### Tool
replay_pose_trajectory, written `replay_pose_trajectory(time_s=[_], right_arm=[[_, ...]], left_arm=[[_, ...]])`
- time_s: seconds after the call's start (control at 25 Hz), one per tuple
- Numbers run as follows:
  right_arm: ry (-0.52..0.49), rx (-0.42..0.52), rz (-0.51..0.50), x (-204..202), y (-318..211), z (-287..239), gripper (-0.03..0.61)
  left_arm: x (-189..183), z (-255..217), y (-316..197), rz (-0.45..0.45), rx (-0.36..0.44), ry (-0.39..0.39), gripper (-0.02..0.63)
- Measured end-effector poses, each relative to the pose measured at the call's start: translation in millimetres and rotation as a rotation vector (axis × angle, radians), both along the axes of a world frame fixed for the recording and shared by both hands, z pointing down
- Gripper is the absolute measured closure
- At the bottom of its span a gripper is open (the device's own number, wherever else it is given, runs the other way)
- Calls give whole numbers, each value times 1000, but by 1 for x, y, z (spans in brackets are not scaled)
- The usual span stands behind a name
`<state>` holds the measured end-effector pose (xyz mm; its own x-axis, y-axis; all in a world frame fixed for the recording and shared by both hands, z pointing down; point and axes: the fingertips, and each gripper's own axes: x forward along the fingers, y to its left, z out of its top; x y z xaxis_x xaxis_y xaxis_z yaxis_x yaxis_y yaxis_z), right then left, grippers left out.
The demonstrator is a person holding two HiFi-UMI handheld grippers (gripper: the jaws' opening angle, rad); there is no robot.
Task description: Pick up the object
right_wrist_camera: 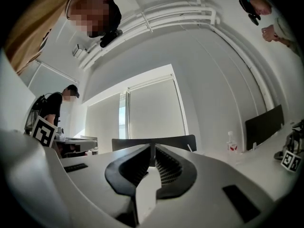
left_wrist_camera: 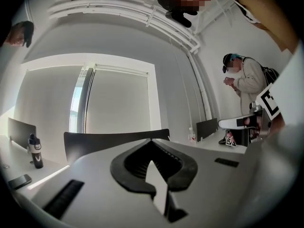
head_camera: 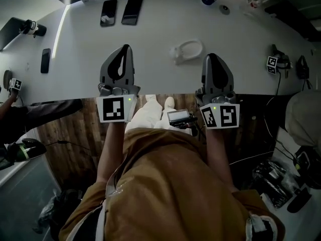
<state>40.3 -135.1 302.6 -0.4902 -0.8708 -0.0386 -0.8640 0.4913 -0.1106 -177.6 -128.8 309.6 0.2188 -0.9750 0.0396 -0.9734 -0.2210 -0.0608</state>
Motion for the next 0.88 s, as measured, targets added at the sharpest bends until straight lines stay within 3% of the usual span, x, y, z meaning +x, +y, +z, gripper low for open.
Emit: replay_pose_trajectory(time_s=[0.24,0.6,0.8,0.88], right_arm=[[32,-24,-42,-13,-5,8,568],[-70,-166,-59,-5,-14,41,566],[-148,-183,-43,10,-21,48,565],[-158,-209,-39,15,-22,54,526]], left_arm=[[-9,15,-11,12,-29,35,618],[1,36,-20,15,-88,24,618],[15,47,-29,40,-116,25,619],[20,49,-30,44,-121,30,618]])
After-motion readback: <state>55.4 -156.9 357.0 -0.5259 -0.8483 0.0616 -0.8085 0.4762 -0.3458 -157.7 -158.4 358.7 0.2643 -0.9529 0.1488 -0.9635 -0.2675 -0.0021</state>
